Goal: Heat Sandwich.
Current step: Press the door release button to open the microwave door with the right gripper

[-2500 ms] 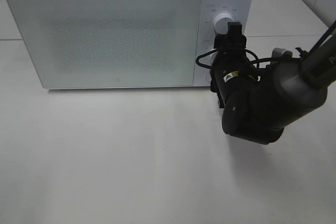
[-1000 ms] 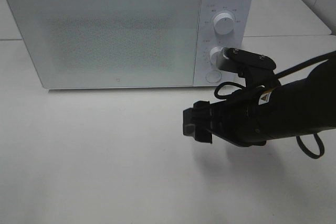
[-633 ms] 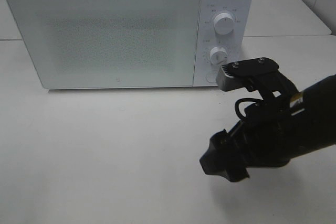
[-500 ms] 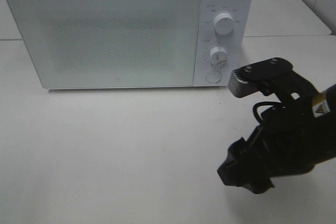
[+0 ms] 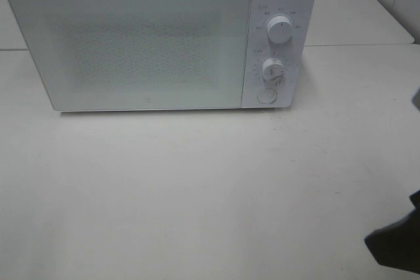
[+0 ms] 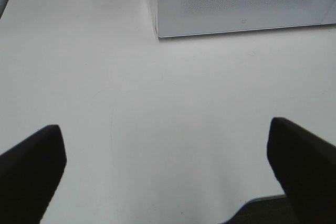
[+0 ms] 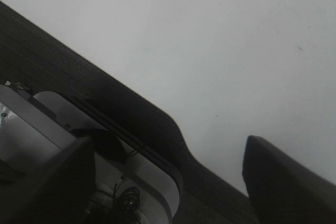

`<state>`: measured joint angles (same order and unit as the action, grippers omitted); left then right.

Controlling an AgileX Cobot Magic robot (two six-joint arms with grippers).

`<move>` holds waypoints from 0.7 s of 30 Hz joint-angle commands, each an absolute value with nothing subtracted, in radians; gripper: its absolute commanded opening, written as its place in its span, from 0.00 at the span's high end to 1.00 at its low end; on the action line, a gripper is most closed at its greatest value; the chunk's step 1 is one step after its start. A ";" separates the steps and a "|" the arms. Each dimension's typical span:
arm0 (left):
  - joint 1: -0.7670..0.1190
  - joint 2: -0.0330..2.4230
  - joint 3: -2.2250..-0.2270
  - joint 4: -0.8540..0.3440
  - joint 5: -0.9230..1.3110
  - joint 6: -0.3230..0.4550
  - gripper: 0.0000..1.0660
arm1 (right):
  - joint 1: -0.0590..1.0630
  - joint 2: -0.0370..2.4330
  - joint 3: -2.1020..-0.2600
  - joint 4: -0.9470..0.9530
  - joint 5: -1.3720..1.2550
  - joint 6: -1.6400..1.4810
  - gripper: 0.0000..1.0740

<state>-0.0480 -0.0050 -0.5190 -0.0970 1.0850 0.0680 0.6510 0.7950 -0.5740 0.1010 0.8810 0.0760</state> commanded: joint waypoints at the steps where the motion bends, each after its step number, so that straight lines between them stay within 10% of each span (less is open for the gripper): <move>1: -0.046 -0.022 -0.518 -0.097 1.071 0.063 0.06 | 0.650 0.732 -0.576 0.094 0.944 0.099 0.29; 11: -0.046 -0.022 -0.518 -0.097 1.071 0.063 0.06 | 0.615 0.472 -0.576 0.048 1.120 0.166 0.29; 21: -0.046 -0.022 -0.518 -0.097 1.071 0.063 0.06 | 0.328 0.214 -0.575 0.040 1.148 0.052 0.29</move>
